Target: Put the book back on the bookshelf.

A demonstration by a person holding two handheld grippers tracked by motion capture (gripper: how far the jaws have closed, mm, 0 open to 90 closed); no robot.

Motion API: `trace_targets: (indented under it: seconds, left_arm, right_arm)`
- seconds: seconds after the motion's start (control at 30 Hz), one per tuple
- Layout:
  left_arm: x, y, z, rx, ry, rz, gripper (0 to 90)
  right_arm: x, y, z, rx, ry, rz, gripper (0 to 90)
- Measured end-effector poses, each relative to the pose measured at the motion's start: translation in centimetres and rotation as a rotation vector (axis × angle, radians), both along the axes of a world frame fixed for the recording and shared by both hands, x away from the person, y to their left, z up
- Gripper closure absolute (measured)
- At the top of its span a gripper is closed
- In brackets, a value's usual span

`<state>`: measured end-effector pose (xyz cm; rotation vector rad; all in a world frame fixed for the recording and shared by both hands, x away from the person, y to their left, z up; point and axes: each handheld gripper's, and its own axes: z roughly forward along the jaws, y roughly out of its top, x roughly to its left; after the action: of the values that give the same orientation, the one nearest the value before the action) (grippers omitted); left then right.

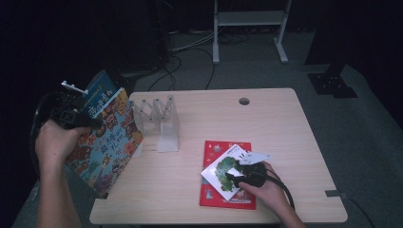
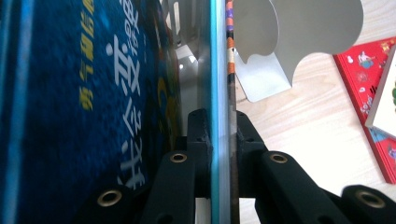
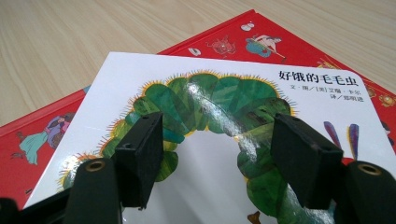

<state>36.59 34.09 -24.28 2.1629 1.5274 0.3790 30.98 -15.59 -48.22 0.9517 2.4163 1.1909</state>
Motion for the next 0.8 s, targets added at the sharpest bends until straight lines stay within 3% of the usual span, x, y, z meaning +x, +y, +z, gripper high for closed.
trace_targets:
  seconds: [0.2, 0.6, 0.8]
  left_arm:
    - [1.1, -0.3, 0.0, 0.008, -0.001, 0.033, 80.3]
    - [1.6, -0.7, 0.0, 0.049, 0.012, 0.090, 79.6]
    - [2.3, -1.3, 0.2, 0.061, 0.009, 0.088, 79.8]
  right_arm:
    - [0.0, 0.0, 0.0, 0.001, 0.004, -0.001, 33.6]
    - [0.0, 0.0, 0.0, 0.002, 0.002, -0.004, 33.7]
    - [0.0, 0.0, 0.0, 0.002, 0.003, -0.003, 33.6]
